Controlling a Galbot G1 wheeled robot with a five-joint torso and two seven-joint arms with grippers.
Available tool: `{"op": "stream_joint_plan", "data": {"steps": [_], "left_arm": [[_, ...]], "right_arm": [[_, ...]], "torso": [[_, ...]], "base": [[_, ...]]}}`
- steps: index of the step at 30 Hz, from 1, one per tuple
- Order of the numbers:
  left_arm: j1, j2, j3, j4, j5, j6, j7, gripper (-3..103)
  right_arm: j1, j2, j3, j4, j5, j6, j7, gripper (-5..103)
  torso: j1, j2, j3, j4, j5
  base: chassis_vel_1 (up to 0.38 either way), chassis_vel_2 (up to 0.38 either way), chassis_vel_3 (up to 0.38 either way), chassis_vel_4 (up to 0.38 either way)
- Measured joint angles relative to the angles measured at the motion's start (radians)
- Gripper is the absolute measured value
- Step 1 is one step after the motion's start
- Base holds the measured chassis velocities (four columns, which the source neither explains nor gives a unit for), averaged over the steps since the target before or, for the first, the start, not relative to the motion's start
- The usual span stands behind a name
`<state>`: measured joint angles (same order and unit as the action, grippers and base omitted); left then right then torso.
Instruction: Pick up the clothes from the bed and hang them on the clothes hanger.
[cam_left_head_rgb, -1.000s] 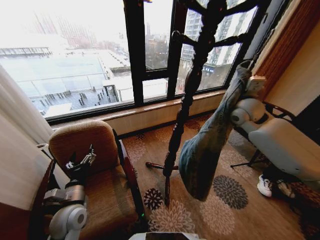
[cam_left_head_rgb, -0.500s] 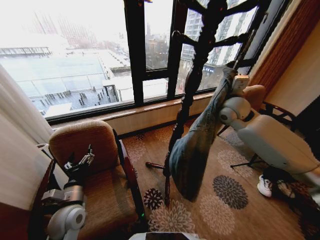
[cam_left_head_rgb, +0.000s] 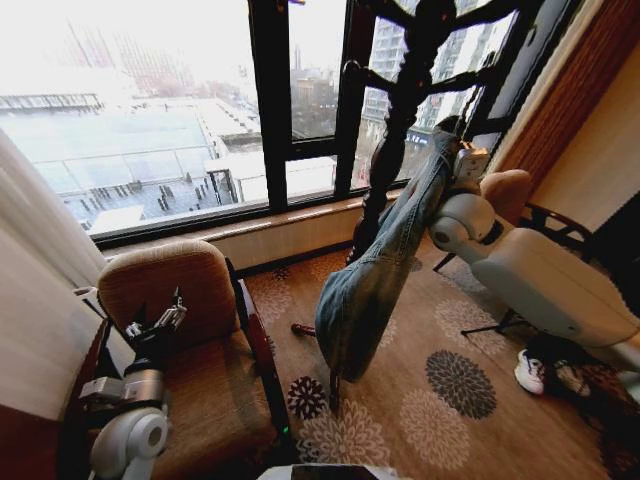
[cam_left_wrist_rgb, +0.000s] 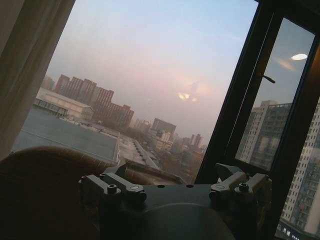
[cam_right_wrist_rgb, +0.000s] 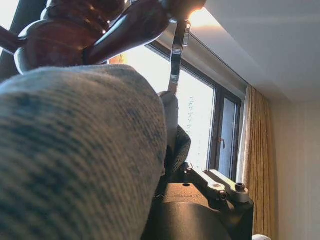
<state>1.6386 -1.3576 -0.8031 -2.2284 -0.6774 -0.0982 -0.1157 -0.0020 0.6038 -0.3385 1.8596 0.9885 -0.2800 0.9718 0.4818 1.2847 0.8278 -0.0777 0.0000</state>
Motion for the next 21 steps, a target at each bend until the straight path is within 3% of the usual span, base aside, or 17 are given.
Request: {"op": "stream_joint_plan", "data": {"steps": [14, 21], "left_arm": [[0.002, -0.006, 0.033, -0.016, 0.026, 0.002, 0.000, 100], [0.007, -0.017, 0.048, -0.016, 0.041, 0.000, 0.003, 100]], "right_arm": [[-0.151, -0.109, 0.189, 0.063, -0.001, 0.012, -0.020, 19], [-0.160, -0.120, 0.203, 0.063, 0.000, 0.010, -0.021, 19]], "torso": [[0.000, 0.000, 0.000, -0.0004, 0.0002], [0.000, 0.000, 0.000, -0.0002, 0.0002]], "base": [[0.000, 0.000, 0.000, 0.000], [0.000, 0.000, 0.000, 0.000]]}}
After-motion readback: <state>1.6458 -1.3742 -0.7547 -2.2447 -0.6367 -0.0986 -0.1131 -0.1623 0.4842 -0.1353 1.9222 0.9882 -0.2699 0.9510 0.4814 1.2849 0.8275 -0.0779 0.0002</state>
